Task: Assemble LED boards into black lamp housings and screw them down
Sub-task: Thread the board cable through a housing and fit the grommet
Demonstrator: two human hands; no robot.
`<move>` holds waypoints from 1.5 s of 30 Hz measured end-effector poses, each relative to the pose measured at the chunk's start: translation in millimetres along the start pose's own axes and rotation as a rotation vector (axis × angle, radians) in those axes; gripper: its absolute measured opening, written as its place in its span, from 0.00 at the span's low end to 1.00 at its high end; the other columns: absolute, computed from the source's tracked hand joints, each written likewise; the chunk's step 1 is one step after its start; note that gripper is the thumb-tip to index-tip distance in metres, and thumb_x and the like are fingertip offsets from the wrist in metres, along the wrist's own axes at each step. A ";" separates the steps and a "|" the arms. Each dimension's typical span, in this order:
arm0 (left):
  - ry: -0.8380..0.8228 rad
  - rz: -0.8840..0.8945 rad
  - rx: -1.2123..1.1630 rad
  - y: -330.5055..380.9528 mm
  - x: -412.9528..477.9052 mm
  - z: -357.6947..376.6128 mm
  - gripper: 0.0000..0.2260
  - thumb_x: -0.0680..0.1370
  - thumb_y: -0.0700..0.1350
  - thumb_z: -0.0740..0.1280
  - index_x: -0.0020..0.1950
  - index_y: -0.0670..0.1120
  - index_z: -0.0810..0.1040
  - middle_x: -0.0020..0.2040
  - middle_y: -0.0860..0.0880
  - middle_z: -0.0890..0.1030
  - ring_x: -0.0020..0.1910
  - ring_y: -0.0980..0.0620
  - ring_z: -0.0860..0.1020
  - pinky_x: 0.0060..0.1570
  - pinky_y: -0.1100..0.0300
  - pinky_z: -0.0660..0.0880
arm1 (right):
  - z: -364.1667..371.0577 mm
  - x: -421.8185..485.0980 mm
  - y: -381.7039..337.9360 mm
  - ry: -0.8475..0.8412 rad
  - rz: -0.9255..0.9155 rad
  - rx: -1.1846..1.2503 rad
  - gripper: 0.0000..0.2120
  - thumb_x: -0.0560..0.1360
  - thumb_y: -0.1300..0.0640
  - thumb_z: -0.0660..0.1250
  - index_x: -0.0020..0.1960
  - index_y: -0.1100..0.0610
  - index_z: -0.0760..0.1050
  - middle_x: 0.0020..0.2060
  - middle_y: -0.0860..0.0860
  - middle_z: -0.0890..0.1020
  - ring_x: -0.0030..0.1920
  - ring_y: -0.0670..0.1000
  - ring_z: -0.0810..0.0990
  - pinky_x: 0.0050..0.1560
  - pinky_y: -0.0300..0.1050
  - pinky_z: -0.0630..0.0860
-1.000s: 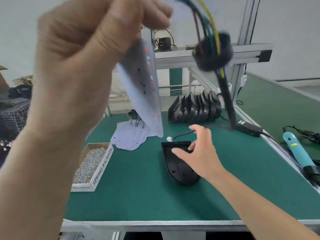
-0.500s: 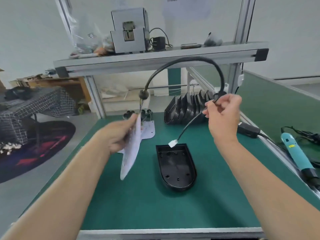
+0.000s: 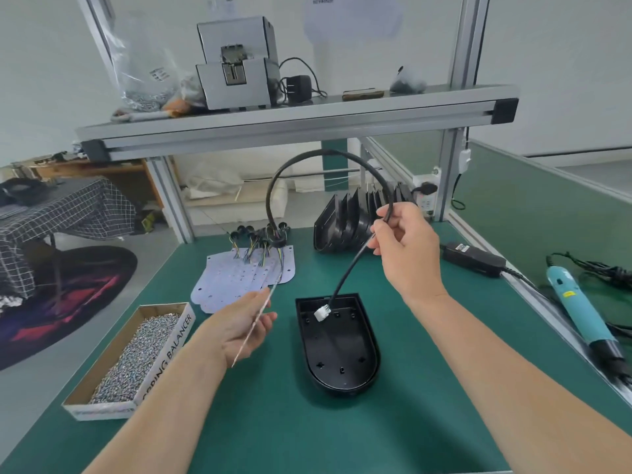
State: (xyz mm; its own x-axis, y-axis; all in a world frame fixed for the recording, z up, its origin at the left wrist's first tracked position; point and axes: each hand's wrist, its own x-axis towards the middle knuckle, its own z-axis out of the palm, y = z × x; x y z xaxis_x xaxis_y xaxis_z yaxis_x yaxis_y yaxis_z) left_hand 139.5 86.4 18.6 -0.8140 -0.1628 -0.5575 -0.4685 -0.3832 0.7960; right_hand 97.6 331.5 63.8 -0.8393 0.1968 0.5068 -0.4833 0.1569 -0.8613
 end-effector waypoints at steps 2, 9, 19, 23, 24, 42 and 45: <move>-0.003 0.028 -0.026 -1.9 -1.2 2.2 0.11 0.83 0.46 0.65 0.43 0.42 0.76 0.29 0.47 0.77 0.18 0.56 0.73 0.18 0.71 0.70 | 2.5 0.1 1.5 -0.003 -0.014 -0.017 0.11 0.80 0.65 0.62 0.49 0.48 0.73 0.40 0.48 0.81 0.35 0.46 0.81 0.40 0.39 0.79; -0.072 -0.051 -0.332 -7.5 -4.5 -16.6 0.13 0.76 0.49 0.71 0.48 0.38 0.79 0.35 0.40 0.85 0.35 0.46 0.85 0.22 0.54 0.78 | 12.4 5.9 0.6 -0.108 -0.118 -0.108 0.07 0.81 0.65 0.63 0.51 0.53 0.74 0.40 0.49 0.81 0.35 0.45 0.81 0.42 0.39 0.79; -0.266 -0.149 -0.495 -29.6 -11.5 -24.5 0.18 0.82 0.48 0.62 0.63 0.36 0.78 0.60 0.36 0.83 0.52 0.39 0.84 0.50 0.38 0.81 | 35.0 17.9 -14.8 -0.357 -0.279 -0.199 0.04 0.80 0.67 0.64 0.50 0.60 0.75 0.37 0.45 0.79 0.33 0.44 0.82 0.39 0.37 0.79; -0.277 -0.075 -0.495 -35.1 -18.1 -16.9 0.20 0.73 0.34 0.66 0.65 0.32 0.76 0.61 0.36 0.82 0.59 0.41 0.82 0.54 0.44 0.81 | 38.8 21.2 -13.1 -0.317 -0.152 -0.107 0.05 0.80 0.67 0.64 0.47 0.60 0.75 0.36 0.48 0.79 0.32 0.45 0.83 0.38 0.44 0.81; -0.238 -0.070 -0.544 -35.4 -18.6 -11.7 0.20 0.71 0.33 0.67 0.64 0.33 0.77 0.59 0.36 0.83 0.59 0.42 0.82 0.50 0.45 0.81 | 37.9 22.1 -12.6 -0.312 -0.109 -0.069 0.05 0.80 0.67 0.64 0.47 0.60 0.75 0.37 0.51 0.80 0.33 0.46 0.83 0.37 0.44 0.81; -0.322 0.115 -0.045 -68.7 -9.7 23.9 0.21 0.73 0.37 0.70 0.65 0.35 0.77 0.62 0.35 0.81 0.60 0.39 0.80 0.67 0.40 0.74 | 17.2 24.3 -24.1 -0.449 0.207 0.196 0.04 0.80 0.69 0.66 0.47 0.63 0.73 0.40 0.61 0.82 0.40 0.53 0.87 0.41 0.41 0.82; -0.380 0.228 -0.087 -64.6 -9.2 19.2 0.19 0.73 0.36 0.71 0.64 0.34 0.78 0.61 0.35 0.81 0.55 0.41 0.83 0.54 0.47 0.81 | -1.2 37.0 -49.7 -0.461 0.057 0.040 0.04 0.78 0.69 0.67 0.47 0.63 0.74 0.40 0.63 0.84 0.40 0.54 0.87 0.42 0.44 0.83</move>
State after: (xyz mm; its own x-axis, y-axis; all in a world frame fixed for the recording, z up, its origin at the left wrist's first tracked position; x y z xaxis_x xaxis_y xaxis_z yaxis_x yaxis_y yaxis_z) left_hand 170.6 130.1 -23.1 -0.9690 0.0875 -0.2312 -0.2454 -0.4537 0.8567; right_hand 90.8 332.2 125.5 -0.8835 -0.2484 0.3971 -0.4346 0.1188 -0.8927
